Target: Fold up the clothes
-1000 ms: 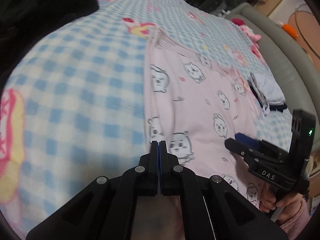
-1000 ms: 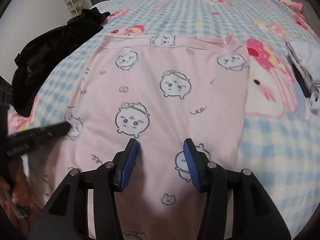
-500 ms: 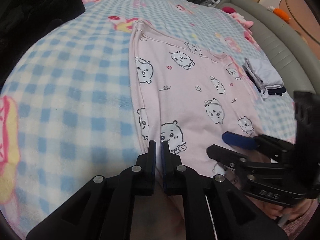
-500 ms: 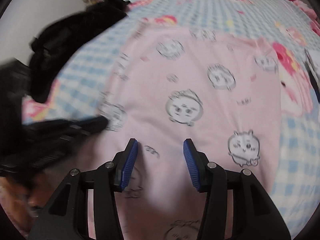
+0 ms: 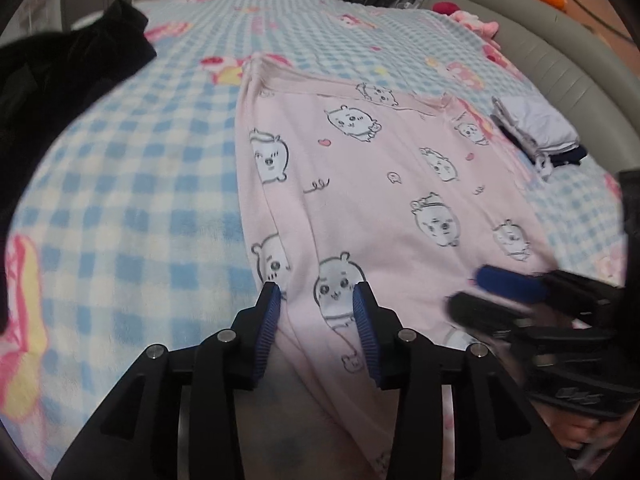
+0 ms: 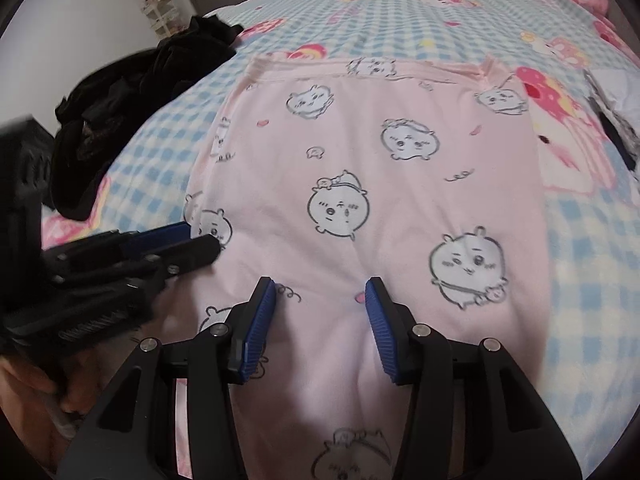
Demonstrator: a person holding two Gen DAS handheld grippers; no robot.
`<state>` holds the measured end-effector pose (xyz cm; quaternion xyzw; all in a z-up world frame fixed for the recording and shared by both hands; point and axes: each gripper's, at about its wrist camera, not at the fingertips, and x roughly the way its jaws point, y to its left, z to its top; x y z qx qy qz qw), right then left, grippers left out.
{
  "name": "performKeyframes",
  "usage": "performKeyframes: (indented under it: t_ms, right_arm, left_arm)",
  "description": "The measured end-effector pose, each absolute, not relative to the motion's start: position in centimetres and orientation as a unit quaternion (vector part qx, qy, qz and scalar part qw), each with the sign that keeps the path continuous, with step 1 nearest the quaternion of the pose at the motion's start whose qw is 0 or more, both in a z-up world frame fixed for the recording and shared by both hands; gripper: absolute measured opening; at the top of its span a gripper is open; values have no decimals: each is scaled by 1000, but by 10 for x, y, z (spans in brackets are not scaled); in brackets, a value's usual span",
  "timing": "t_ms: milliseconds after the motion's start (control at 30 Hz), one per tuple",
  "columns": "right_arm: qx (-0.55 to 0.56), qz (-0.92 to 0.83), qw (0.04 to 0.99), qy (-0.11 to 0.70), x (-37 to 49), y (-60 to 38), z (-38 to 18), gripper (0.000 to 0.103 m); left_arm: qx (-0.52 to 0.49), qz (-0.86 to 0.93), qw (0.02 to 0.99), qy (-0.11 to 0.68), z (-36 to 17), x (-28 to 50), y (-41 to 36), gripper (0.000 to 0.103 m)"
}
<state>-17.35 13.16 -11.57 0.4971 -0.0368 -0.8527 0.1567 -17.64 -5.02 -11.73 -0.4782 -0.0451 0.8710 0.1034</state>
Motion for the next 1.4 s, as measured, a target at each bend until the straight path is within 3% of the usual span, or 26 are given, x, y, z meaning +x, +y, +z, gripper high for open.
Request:
performKeyframes:
  t_ms: [100,167,433,700,833,967,1100,1400]
  right_arm:
    - [485,-863,138,-42,-174,139,-101,49]
    - [495,-860,119,-34,-182,145,-105,49]
    - [514,-844,133,-75,-193,165,-121,47]
    - [515,-847,128,-32,-194,153,-128,47]
    - [510,-846,153,-33,-194,141,-111,49]
    - [510,-834,207,-34,-199,110,-95,49]
    - [534,-828,170,22,-212,90,-114,50]
    - [516,-847,131,-8,-205,138,-107,50]
  left_arm:
    - [-481,865,121,-70,-119,-179,-54,38]
    - [-484,858,141,-101,-120,-180,-60,21]
    - [-480,807,186,-291,-130,-183,-110,18]
    - [-503,819,172,-218,-131,-180,-99,15]
    - [-489,821,173,-238,-124,-177,-108,3]
    - [-474,824,173,-258,-118,-173,-117,3]
    - [-465,836,165,-238,-110,-171,-114,2]
    - [-447,856,165,-201,-95,-173,-104,4]
